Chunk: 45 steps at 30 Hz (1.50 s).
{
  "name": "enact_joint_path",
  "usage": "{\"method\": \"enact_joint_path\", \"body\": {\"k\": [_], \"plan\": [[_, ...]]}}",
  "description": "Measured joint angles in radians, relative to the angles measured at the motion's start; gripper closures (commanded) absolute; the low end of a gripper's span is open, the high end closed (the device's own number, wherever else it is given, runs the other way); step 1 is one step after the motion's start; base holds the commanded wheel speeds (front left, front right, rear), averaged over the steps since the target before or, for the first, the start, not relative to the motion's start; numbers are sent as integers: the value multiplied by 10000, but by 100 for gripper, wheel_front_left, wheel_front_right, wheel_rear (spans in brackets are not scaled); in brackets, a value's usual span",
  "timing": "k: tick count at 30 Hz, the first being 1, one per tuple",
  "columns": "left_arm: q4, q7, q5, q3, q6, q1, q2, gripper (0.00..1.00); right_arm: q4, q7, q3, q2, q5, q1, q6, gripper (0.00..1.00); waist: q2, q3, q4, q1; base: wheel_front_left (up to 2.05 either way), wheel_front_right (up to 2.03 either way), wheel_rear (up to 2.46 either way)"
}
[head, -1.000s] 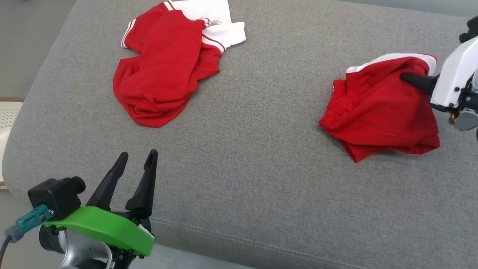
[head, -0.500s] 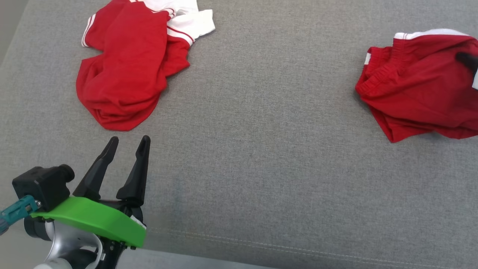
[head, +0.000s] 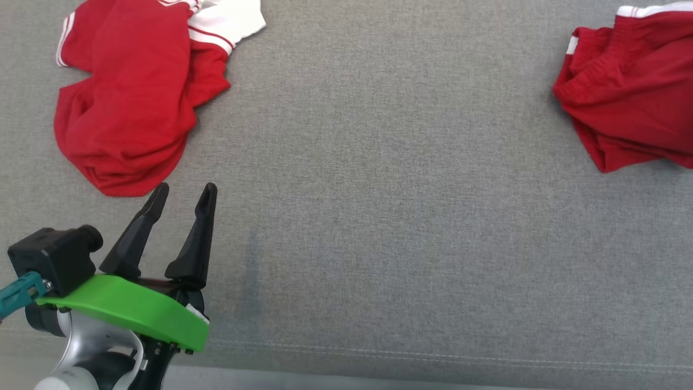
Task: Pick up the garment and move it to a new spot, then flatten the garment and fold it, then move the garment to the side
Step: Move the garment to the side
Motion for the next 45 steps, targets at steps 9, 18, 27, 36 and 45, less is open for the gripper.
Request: {"method": "enact_joint_path", "body": {"k": [9, 18, 27, 36, 45], "plan": [[-58, 178, 63, 10, 2, -135, 52, 0, 725, -1212, -416, 29, -240, 9, -73, 100, -1, 386, -360, 0, 0, 0, 0], [-288, 374, 157, 84, 8, -422, 159, 0, 1452, -2080, -721, 380, -236, 115, -117, 0, 0, 691, -744, 0, 0, 0, 0], [-236, 433, 186, 90, 13, -564, 161, 0, 2249, -2681, -872, 759, -221, 598, -150, 0, 0, 815, -1164, 0, 0, 0, 0], [-54, 518, 186, 27, 15, -686, 144, 0, 2964, -3135, -982, 1315, 238, 1733, -151, 0, 0, 577, -1418, 0, 0, 0, 0], [316, 353, 178, -79, 15, -708, -163, 0, 2989, -3902, -918, 1714, 343, 2109, 119, 0, 0, 119, -1522, 0, 0, 0, 0]]}}
